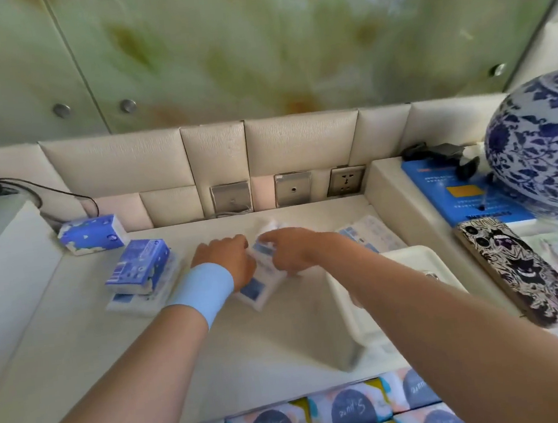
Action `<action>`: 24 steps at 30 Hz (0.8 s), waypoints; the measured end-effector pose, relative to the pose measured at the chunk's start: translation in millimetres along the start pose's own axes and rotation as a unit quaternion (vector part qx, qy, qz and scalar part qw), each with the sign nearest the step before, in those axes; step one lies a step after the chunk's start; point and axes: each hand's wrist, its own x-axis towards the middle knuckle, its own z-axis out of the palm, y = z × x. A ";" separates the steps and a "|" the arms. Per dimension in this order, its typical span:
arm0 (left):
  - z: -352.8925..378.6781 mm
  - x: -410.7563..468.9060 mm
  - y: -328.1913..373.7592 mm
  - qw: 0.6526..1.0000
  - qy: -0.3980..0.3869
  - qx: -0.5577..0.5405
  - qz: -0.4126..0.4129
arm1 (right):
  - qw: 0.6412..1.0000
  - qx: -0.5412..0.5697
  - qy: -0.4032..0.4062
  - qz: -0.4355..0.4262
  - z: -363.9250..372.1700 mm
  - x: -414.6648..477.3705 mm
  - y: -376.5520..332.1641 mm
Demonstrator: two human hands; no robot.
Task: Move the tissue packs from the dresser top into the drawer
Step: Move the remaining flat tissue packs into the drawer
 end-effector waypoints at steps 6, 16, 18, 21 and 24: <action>12.5 -4.3 22.9 0.990 0.045 -0.071 0.114 | 0.982 -0.047 0.112 0.141 -14.6 -0.1 42.7; 38.6 8.4 47.4 0.992 -0.021 0.039 0.118 | 0.964 -0.066 0.029 0.254 -12.5 20.0 100.0; 32.2 10.2 45.9 0.992 -0.012 0.043 0.115 | 0.966 -0.064 0.065 0.243 -12.8 22.9 103.1; 26.4 9.4 39.4 0.992 -0.023 0.060 0.111 | 0.973 -0.070 0.120 0.184 -9.8 26.9 98.3; 24.2 6.7 29.1 0.992 -0.055 0.042 0.104 | 0.976 -0.049 0.184 0.108 -10.1 29.4 84.5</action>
